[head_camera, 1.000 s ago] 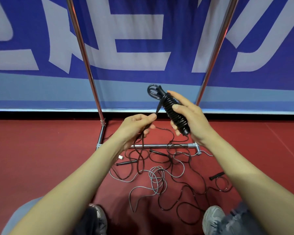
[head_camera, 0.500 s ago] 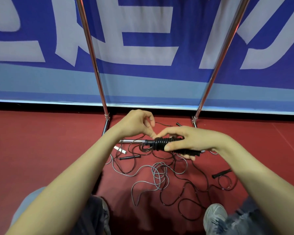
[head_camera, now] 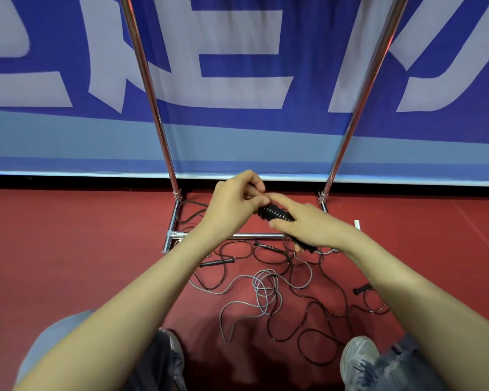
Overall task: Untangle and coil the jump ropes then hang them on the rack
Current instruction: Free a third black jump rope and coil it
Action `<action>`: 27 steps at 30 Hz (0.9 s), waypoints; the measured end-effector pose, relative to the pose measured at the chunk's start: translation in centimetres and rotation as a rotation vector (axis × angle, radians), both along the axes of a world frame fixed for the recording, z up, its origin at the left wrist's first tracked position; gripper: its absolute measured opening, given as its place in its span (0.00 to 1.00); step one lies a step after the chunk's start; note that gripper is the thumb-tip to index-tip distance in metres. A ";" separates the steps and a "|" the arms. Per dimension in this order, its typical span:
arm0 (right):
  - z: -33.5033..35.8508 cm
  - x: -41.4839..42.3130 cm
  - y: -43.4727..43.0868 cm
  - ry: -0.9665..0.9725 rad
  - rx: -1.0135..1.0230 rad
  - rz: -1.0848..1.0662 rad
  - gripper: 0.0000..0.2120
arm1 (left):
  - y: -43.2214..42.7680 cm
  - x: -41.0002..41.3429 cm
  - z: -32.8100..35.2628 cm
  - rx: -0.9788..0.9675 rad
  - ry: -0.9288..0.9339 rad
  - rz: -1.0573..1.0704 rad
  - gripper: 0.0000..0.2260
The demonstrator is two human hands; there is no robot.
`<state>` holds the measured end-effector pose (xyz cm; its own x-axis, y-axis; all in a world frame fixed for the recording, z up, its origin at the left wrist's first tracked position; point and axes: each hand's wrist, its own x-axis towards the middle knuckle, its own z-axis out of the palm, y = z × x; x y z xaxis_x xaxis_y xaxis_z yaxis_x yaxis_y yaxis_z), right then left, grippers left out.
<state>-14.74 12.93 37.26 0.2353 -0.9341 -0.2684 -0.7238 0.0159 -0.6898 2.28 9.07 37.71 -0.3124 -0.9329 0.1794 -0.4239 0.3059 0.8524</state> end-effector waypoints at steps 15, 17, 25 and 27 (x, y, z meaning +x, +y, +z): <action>0.8 -1.1 -1.0 -0.297 -0.286 -0.294 0.22 | 0.6 0.6 0.8 0.255 0.529 0.039 0.06; 1.0 -1.0 -0.8 -0.385 -0.289 -0.308 0.21 | 0.5 0.9 0.9 0.470 0.582 -0.012 0.05; 2.6 -1.8 0.6 -0.736 -0.100 -0.004 0.21 | -1.1 2.1 -0.4 0.721 0.432 -0.150 0.09; 2.4 -1.8 0.8 -0.727 -0.014 0.060 0.21 | -1.6 2.3 -0.4 0.677 0.413 -0.162 0.08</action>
